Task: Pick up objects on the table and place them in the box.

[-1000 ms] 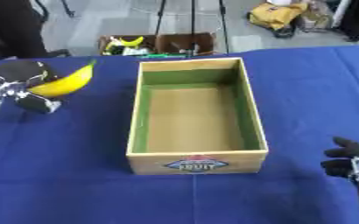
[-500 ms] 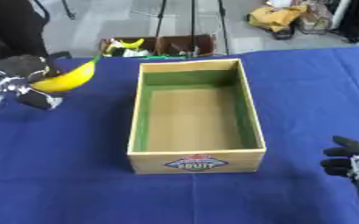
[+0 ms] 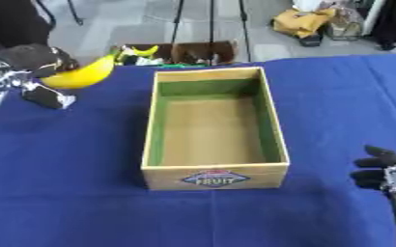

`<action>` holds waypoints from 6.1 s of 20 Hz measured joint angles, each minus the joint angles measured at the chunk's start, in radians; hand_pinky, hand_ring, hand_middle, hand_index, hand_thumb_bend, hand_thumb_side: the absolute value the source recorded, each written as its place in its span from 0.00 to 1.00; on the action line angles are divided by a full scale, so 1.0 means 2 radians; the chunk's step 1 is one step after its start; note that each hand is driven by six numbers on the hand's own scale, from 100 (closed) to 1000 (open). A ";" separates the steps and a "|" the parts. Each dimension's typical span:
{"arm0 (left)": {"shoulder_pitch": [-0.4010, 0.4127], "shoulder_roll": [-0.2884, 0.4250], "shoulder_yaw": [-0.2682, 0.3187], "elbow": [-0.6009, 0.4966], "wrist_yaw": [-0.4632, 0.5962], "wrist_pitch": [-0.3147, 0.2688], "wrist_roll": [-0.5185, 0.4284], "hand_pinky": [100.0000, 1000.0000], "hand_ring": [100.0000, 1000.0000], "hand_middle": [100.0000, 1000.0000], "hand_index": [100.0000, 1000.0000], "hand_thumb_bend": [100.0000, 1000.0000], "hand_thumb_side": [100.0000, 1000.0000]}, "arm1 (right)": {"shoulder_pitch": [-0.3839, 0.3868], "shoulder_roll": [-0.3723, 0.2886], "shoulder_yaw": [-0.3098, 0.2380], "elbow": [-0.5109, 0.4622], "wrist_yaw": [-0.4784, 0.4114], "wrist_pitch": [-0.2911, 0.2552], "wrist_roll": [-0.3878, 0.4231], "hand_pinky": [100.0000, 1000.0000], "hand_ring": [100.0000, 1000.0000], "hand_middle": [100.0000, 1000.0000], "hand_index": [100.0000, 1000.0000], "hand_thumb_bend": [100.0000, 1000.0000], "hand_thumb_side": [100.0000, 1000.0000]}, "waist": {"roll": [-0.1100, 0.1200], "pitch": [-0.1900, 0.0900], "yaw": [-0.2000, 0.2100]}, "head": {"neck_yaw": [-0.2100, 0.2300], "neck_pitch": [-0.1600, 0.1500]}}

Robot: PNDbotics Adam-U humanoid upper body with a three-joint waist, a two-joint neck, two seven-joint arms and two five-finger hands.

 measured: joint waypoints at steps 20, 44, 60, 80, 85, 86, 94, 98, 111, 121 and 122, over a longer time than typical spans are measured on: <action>-0.019 -0.021 -0.020 -0.069 0.030 -0.009 -0.018 0.44 0.68 0.58 0.68 0.00 0.31 | 0.000 0.001 0.000 0.000 -0.004 -0.001 0.003 0.59 0.58 0.59 0.80 0.00 1.00 | 0.002 -0.009 -0.001 | 0.000 0.005; -0.047 -0.091 -0.053 -0.100 0.058 -0.022 -0.046 0.42 0.67 0.57 0.68 0.00 0.32 | -0.006 0.004 0.004 0.000 -0.006 0.000 0.008 0.60 0.58 0.59 0.80 0.00 1.00 | 0.009 -0.008 -0.016 | 0.001 0.007; -0.045 -0.129 -0.066 -0.062 0.067 -0.018 -0.050 0.40 0.65 0.57 0.68 0.00 0.35 | -0.014 0.005 0.006 0.000 -0.008 0.001 0.009 0.60 0.58 0.59 0.80 0.00 1.00 | 0.016 0.000 -0.027 | 0.001 0.006; -0.022 -0.176 -0.069 0.025 0.002 -0.007 -0.017 0.48 0.71 0.62 0.74 0.00 0.56 | -0.018 0.009 0.007 0.000 -0.008 0.002 0.011 0.60 0.58 0.59 0.80 0.00 1.00 | 0.015 0.007 -0.034 | 0.002 -0.001; -0.020 -0.182 -0.069 0.033 -0.044 -0.009 -0.018 0.56 0.77 0.68 0.80 0.00 0.68 | -0.018 0.009 0.007 0.000 -0.008 0.002 0.011 0.60 0.58 0.59 0.80 0.00 1.00 | 0.015 0.007 -0.034 | 0.004 -0.003; -0.019 -0.184 -0.069 0.033 -0.053 -0.009 -0.020 0.58 0.78 0.70 0.82 0.00 0.70 | -0.018 0.009 0.007 0.000 -0.008 0.002 0.011 0.60 0.58 0.59 0.80 0.00 1.00 | 0.015 0.007 -0.035 | 0.004 -0.003; -0.018 -0.189 -0.070 0.032 -0.084 -0.005 -0.042 0.71 0.89 0.85 0.96 0.20 0.91 | -0.019 0.009 0.007 0.000 -0.008 0.002 0.011 0.60 0.58 0.59 0.80 0.00 1.00 | 0.015 0.007 -0.035 | 0.004 -0.003; -0.016 -0.190 -0.069 0.028 -0.096 0.005 -0.040 0.78 0.95 0.93 1.00 0.61 1.00 | -0.019 0.009 0.007 0.000 -0.009 0.002 0.011 0.60 0.58 0.59 0.80 0.00 1.00 | 0.015 0.007 -0.035 | 0.004 -0.003; -0.034 -0.158 -0.035 -0.036 -0.022 0.021 0.042 0.68 0.89 0.86 0.95 0.61 1.00 | -0.018 0.009 0.007 0.000 -0.009 0.002 0.011 0.60 0.58 0.59 0.80 0.00 1.00 | 0.016 0.006 -0.031 | -0.001 -0.002; -0.026 -0.134 -0.018 -0.101 0.055 0.038 0.072 0.64 0.85 0.83 0.92 0.44 1.00 | -0.017 0.009 0.006 0.000 -0.009 0.002 0.011 0.60 0.58 0.59 0.80 0.00 1.00 | 0.015 0.002 -0.024 | -0.006 0.001; -0.023 -0.131 -0.016 -0.108 0.063 0.042 0.076 0.63 0.85 0.82 0.92 0.50 1.00 | -0.017 0.009 0.006 0.000 -0.009 0.002 0.011 0.60 0.58 0.59 0.80 0.00 1.00 | 0.015 0.001 -0.023 | -0.007 0.002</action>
